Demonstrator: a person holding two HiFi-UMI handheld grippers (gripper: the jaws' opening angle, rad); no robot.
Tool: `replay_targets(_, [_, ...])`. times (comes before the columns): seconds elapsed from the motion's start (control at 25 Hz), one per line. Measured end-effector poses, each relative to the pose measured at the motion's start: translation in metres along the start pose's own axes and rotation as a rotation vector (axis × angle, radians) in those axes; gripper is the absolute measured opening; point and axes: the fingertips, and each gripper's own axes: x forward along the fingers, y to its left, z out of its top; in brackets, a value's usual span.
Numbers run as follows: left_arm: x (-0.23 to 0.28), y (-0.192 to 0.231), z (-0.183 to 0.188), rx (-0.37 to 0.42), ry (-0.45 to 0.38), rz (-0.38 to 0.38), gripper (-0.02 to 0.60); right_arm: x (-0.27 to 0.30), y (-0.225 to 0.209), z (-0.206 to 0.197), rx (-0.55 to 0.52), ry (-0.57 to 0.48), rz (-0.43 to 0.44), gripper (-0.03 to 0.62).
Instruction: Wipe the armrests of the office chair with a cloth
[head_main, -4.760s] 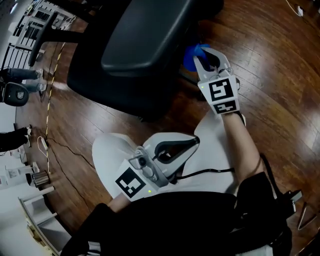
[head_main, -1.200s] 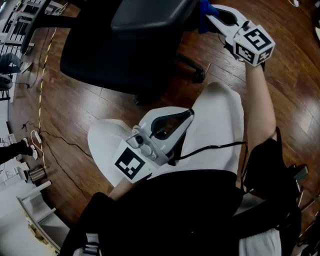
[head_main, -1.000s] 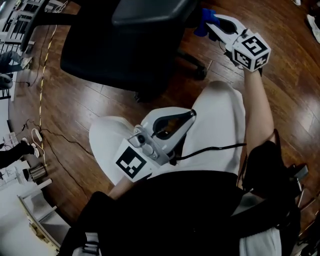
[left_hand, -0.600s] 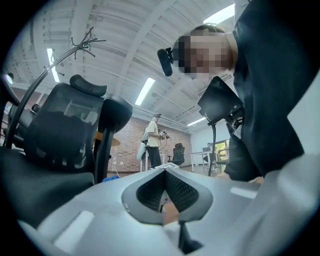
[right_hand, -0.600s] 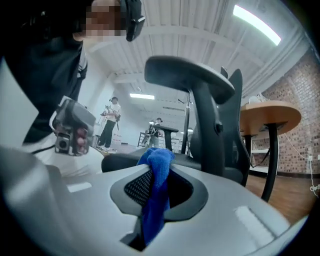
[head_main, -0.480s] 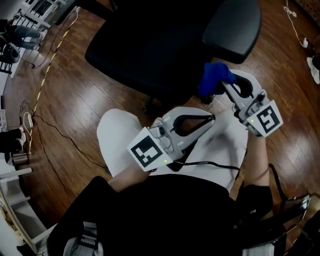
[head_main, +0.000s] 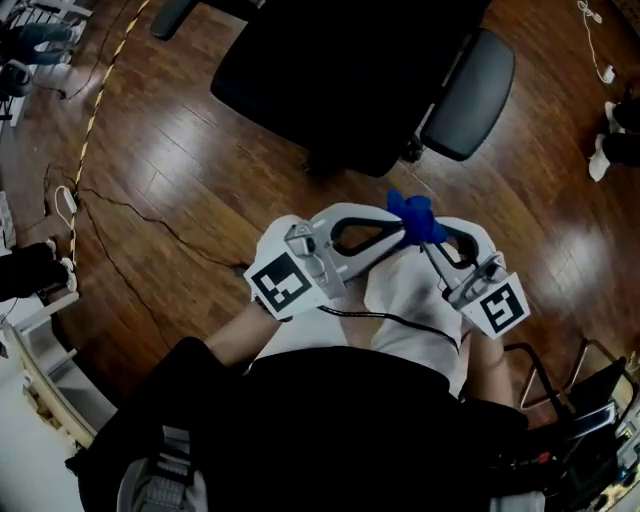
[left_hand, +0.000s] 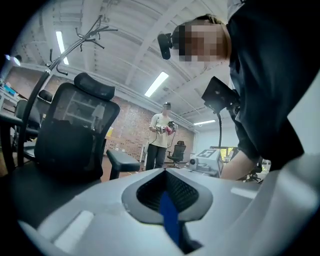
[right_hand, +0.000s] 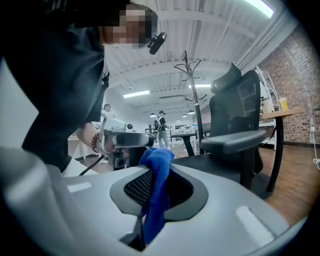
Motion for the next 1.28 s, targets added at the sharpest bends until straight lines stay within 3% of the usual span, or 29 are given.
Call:
replay_targets(0.16, [-0.02,-0.001,0.058,-0.008,-0.009,0.094,0.005,-0.012,0.031,0.077,0.039,-0.008,0.001,0.049])
replay_targets(0.36, [-0.045,-0.04,0.182,0.047,0.037,0.135,0.006,-0.039,0.079,0.224,0.032,-0.04,-0.042,0.049])
replay_targets(0.52, [-0.091,-0.062,0.301,0.025,-0.118,0.167,0.005,-0.028,0.12,0.326,-0.01,-0.092,-0.05,0.049])
replay_targets(0.64, [-0.116,-0.057,0.299,-0.013,-0.246,0.195,0.006,-0.003,0.132,0.325,-0.005,-0.196,-0.034,0.049])
replay_targets(0.72, [-0.103,-0.039,0.28,-0.006,-0.279,0.244,0.006,-0.003,0.108,0.298,-0.035,-0.23,-0.048,0.048])
replay_targets(0.8, [-0.059,-0.021,0.247,0.032,-0.256,0.259,0.005,-0.018,0.062,0.251,-0.088,-0.223,-0.06,0.048])
replay_targets(0.92, [-0.001,-0.001,0.139,0.093,-0.165,0.219,0.005,-0.028,0.0,0.129,-0.076,-0.224,-0.078,0.048])
replay_targets(1.0, [0.0,0.005,0.091,0.11,-0.123,0.189,0.005,-0.019,-0.009,0.079,-0.042,-0.255,-0.103,0.048])
replay_targets(1.04, [-0.008,0.005,0.085,0.115,-0.111,0.178,0.006,-0.014,-0.004,0.072,-0.028,-0.263,-0.118,0.048])
replay_targets(1.08, [-0.019,0.0,0.093,0.118,-0.109,0.172,0.006,-0.011,0.006,0.079,-0.02,-0.26,-0.133,0.048])
replay_targets(1.2, [-0.051,-0.027,0.171,0.116,-0.151,0.163,0.006,-0.017,0.043,0.156,-0.043,-0.22,-0.159,0.048])
replay_targets(1.28, [-0.054,-0.034,0.204,0.126,-0.156,0.156,0.006,-0.02,0.048,0.186,-0.05,-0.21,-0.154,0.048])
